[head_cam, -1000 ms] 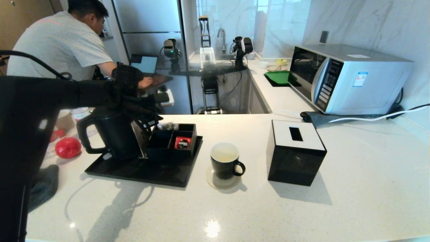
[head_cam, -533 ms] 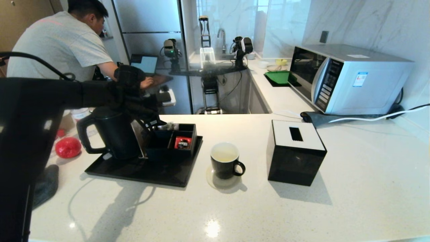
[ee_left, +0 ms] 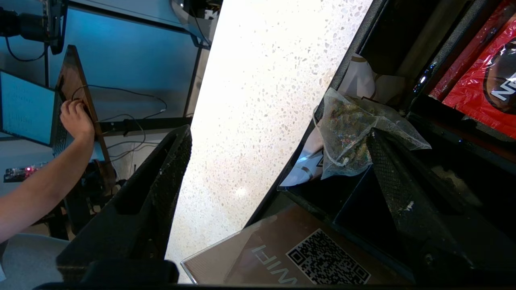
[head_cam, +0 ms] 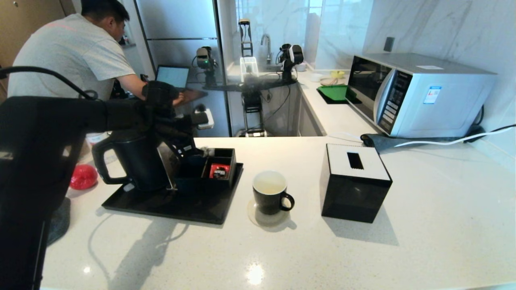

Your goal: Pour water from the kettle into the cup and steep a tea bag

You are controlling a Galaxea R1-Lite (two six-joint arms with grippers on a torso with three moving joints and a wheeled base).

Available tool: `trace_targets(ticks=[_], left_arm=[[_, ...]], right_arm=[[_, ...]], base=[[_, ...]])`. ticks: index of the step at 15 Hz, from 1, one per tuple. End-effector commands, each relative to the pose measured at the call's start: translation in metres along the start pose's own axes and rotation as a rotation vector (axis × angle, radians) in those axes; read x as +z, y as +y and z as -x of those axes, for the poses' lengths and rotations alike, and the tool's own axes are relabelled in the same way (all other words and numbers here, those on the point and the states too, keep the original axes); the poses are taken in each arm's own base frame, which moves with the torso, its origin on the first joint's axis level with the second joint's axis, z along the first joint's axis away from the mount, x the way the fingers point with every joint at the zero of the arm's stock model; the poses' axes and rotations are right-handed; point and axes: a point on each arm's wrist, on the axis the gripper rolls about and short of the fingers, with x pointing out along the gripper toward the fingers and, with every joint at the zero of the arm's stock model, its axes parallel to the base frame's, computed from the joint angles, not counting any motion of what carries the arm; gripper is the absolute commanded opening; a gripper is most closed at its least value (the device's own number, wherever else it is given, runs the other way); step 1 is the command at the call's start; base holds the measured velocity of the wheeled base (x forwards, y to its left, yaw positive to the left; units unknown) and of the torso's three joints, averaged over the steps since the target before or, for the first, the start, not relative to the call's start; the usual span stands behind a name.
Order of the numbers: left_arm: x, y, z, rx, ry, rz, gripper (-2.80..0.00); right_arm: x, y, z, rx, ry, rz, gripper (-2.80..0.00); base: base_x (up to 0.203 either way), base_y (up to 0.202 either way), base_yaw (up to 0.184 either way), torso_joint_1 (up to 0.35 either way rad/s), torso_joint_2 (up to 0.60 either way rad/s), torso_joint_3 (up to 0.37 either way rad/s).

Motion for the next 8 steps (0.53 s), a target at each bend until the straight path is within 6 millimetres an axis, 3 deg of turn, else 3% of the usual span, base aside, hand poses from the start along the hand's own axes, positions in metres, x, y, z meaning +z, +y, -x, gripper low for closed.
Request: trace_targets(ticks=[1, 8], left_arm=[[0.0001, 0.0008, 0.0016, 0.002, 0.002, -0.005, 0.00], [0.0062, 0.0052, 0.0108, 0.020, -0.009, -0.009, 0.00]], right_arm=[[0.0000, 0.0000, -0.0001, 0.001, 0.001, 0.001, -2.80], [0.0000, 0.0000, -0.0001, 0.001, 0.001, 0.001, -2.80]], base=[[0.000, 0.000, 0.000, 0.000, 0.00, 0.000], [0.000, 0.000, 0.000, 0.000, 0.00, 0.000]])
